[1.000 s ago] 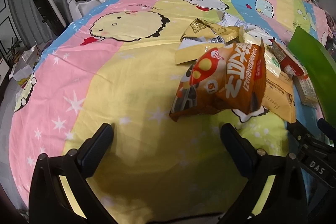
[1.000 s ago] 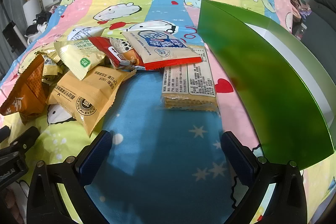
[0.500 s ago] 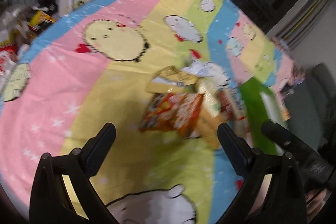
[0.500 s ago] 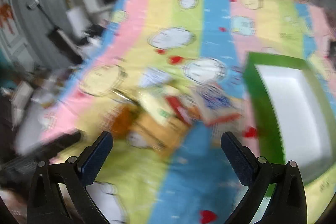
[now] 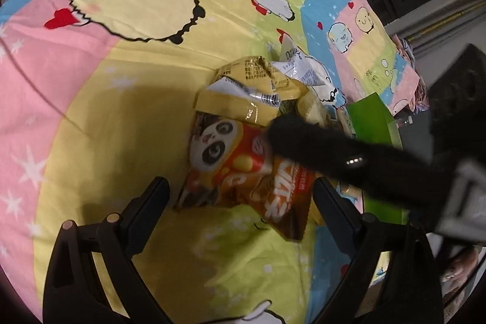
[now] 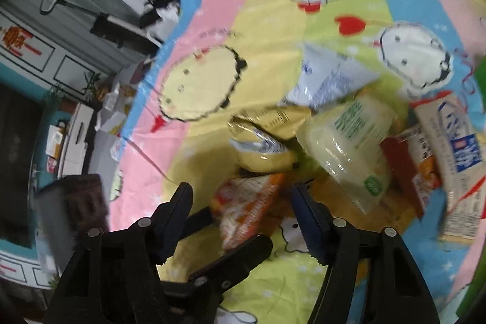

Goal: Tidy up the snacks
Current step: 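Grasp the orange panda chip bag with the right gripper, then carry the orange chip bag into the green box and open the right gripper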

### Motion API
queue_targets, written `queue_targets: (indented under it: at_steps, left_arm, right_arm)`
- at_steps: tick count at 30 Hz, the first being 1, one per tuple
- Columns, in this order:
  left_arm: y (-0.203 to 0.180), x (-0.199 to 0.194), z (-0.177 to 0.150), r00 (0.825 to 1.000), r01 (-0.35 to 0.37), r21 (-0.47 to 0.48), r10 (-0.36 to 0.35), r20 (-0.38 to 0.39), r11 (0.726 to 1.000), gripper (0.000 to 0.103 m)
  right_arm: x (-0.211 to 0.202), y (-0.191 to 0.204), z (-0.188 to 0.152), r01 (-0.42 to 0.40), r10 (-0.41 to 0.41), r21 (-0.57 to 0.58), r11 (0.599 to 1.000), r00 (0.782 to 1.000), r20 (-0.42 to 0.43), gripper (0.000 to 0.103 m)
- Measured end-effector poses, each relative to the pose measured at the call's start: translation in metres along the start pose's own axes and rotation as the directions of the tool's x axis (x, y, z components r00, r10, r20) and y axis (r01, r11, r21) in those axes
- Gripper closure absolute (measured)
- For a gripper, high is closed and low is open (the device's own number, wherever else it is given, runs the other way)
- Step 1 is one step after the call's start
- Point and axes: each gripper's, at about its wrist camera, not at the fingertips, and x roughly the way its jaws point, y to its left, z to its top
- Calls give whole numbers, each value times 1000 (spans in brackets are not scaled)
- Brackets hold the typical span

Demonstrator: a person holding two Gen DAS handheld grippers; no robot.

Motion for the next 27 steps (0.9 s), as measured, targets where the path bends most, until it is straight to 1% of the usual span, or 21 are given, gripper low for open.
queue_targets:
  at_steps: [1, 2, 3, 4, 6, 7, 9, 11, 12, 14, 15, 17, 18, 20, 22, 24, 27]
  left_arm:
    - [0, 1, -1, 1000, 0, 9, 0, 6, 1000, 9]
    - [-1, 1, -1, 1000, -9, 27, 9, 16, 1000, 16]
    - [-3, 1, -3, 999, -34, 45, 33, 20, 998, 22]
    - [-3, 3, -2, 999, -45, 56, 43, 26, 997, 22]
    - [-7, -3, -5, 998, -55, 75, 52, 37, 996, 30]
    - [-9, -2, -4, 998, -53, 74, 50, 38, 996, 32]
    - [-27, -14, -9, 997, -61, 131, 53, 62, 989, 37]
    - [-47, -22, -12, 994, -71, 177, 55, 94, 982, 37]
    - [-63, -29, -13, 993, -69, 206, 47, 111, 976, 37]
    - [-84, -36, -15, 991, -63, 249, 31, 131, 967, 37]
    - [-101, -41, -16, 990, -54, 285, 14, 141, 957, 38]
    - [-124, -43, -18, 989, -42, 334, -9, 147, 942, 38]
    - [-140, -43, -18, 989, -32, 366, -24, 149, 930, 38]
    - [-170, -39, -21, 988, -21, 423, -45, 145, 906, 38]
    - [-192, -32, -25, 990, -7, 462, -59, 128, 887, 38]
    - [-218, -20, -29, 992, 12, 508, -74, 103, 861, 38]
    - [-255, 2, -36, 994, 43, 566, -94, 60, 823, 38]
  right_arm:
    - [5, -4, -1, -6, 6, 2, 1000, 1000, -13, 36]
    - [10, -6, -1, -19, 20, 7, 1000, 999, -29, 46]
    - [14, -9, -2, -34, 35, 16, 999, 998, -48, 48]
    - [17, -12, -3, -61, 63, 27, 998, 997, -53, 49]
    - [17, -14, -5, -71, 72, 18, 997, 997, -40, 53]
    - [13, -15, -8, -74, 75, 14, 997, 997, -32, 55]
    - [3, -15, -13, -85, 85, 11, 996, 996, -19, 61]
    - [-17, -12, -18, -94, 94, -8, 996, 995, 25, 61]
    - [-35, -12, -21, -88, 89, -20, 996, 994, 65, 61]
    - [-63, -16, -25, -90, 92, -16, 996, 989, 119, 61]
    - [-82, -20, -28, -94, 95, -16, 995, 983, 156, 61]
    - [-107, -25, -32, -82, 84, -21, 996, 975, 207, 61]
    - [-126, -32, -37, -69, 71, -17, 997, 967, 245, 61]
    - [-147, -42, -42, -58, 55, 2, 998, 954, 296, 61]
    - [-170, -61, -47, -54, 38, 37, 998, 939, 343, 61]
    - [-191, -85, -53, -59, 21, 87, 994, 923, 384, 61]
    - [-211, -115, -62, -59, -11, 148, 987, 902, 431, 61]
